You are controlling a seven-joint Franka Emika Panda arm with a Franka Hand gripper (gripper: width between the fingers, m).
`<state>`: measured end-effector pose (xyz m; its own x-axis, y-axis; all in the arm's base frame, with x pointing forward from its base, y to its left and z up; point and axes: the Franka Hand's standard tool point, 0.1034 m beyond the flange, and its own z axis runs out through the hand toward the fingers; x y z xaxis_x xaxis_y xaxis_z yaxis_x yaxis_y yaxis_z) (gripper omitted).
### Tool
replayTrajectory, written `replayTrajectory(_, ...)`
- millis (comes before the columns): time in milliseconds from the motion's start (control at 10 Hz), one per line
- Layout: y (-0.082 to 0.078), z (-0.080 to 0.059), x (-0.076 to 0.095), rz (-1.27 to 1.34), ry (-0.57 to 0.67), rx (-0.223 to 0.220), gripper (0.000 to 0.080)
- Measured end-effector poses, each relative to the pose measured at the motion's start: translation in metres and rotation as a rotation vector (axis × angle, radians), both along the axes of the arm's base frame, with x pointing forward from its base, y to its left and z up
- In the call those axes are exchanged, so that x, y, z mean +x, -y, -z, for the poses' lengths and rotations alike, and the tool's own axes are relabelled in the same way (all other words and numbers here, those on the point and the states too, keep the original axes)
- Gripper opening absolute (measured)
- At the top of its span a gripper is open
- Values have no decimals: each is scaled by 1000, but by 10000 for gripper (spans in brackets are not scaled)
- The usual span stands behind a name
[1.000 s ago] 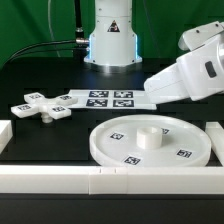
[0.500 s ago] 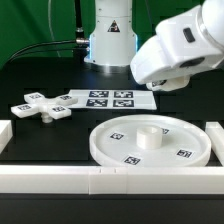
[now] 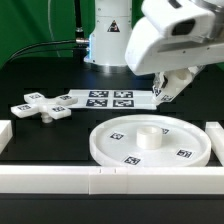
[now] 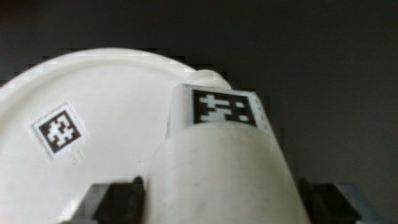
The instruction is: Assemble round table
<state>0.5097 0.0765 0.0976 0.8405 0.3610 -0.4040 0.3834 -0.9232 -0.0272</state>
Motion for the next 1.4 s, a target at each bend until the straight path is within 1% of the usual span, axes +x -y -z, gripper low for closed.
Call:
replayTrajectory(100, 3, -8, 4, 49, 14, 4, 409)
replayTrajectory(200, 4, -15, 12, 84, 53, 27, 409)
replayTrajectory(300, 7, -19, 24, 72, 152, 53, 409)
replayTrajectory(400, 7, -16, 19, 69, 199, 64, 409)
replayTrajectory(600, 7, -15, 31, 54, 370, 107, 409)
replayTrajectory(700, 9, -15, 34, 44, 473, 136, 409)
replayTrajectory(800, 16, -16, 36, 30, 490, 151, 409)
replayTrajectory(900, 20, -21, 47, 22, 560, 164, 409)
replayTrajectory(1100, 25, -19, 48, -2, 690, 177, 409)
replayTrajectory(1300, 31, -10, 43, -12, 682, 175, 409)
replayTrajectory(1400, 38, -8, 44, -15, 667, 170, 409)
